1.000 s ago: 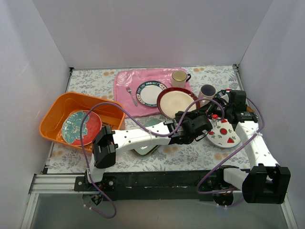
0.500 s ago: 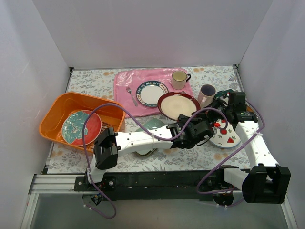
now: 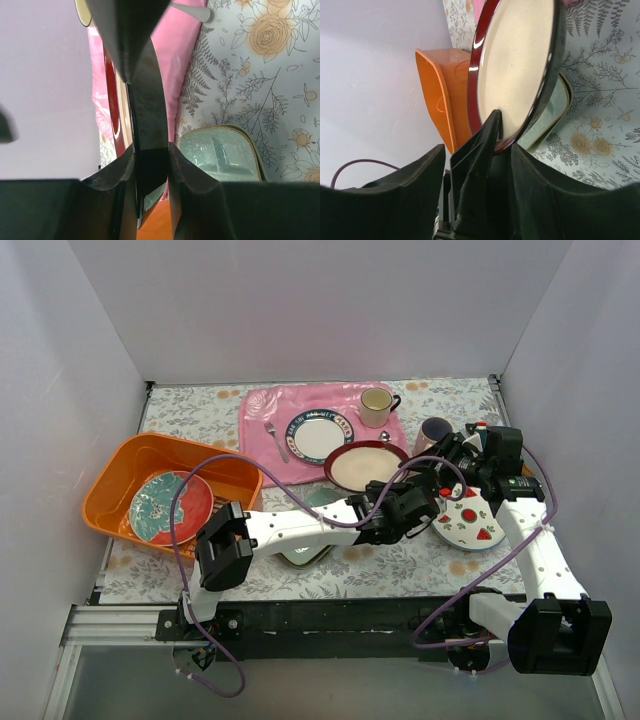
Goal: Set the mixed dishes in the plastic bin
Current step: Pick up the plate at the center of the board, then place the plate in the plastic bin.
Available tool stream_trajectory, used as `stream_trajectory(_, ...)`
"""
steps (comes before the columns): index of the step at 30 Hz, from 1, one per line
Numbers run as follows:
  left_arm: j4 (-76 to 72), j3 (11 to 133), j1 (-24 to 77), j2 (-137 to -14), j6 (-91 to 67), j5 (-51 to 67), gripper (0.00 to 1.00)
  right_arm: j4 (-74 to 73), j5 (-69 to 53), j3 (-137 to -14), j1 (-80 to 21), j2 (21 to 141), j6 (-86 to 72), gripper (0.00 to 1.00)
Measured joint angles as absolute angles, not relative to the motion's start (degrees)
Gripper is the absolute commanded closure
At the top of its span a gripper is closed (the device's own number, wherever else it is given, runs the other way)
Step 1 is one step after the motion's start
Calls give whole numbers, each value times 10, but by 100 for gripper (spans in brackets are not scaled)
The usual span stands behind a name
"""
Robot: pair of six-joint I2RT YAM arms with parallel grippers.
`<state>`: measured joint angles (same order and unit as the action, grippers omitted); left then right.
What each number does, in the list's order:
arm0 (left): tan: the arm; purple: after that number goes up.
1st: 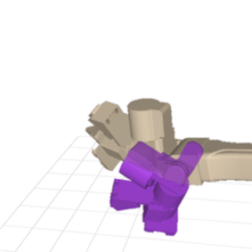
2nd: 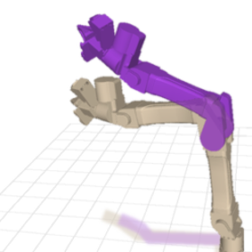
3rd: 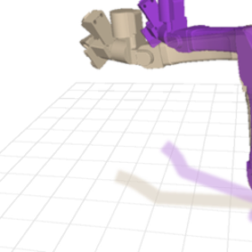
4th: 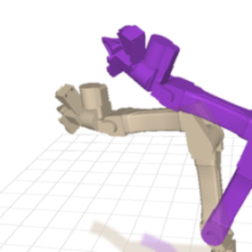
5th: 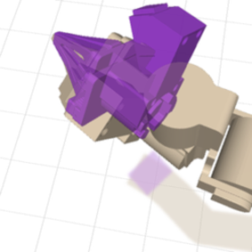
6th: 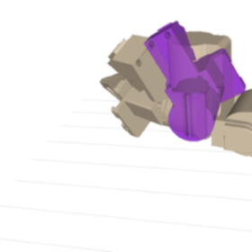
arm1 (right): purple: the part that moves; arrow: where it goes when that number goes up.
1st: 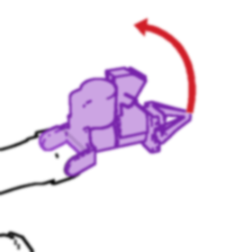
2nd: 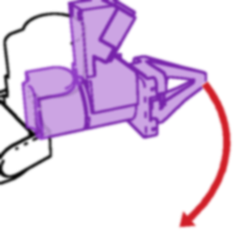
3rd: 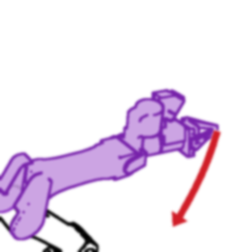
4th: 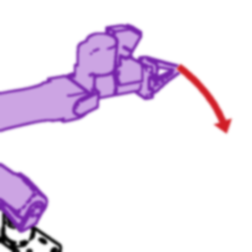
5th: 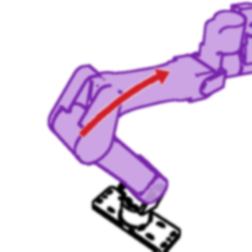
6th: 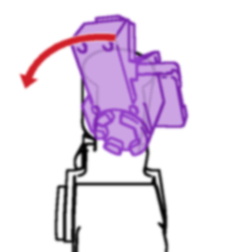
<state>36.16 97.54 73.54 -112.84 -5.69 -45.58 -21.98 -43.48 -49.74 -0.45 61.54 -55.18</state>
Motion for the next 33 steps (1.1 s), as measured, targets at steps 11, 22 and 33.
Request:
stream_trajectory(11,337,939,732,-1110,-42,-457,100,-212,-451,-498,-4,614,-537,7)
stream_trajectory(22,314,905,725,-1040,-36,-479,100,-192,-486,-498,8,602,-501,1)
stream_trajectory(33,317,867,719,-1001,-41,-503,100,-158,-540,-498,24,602,-465,1)
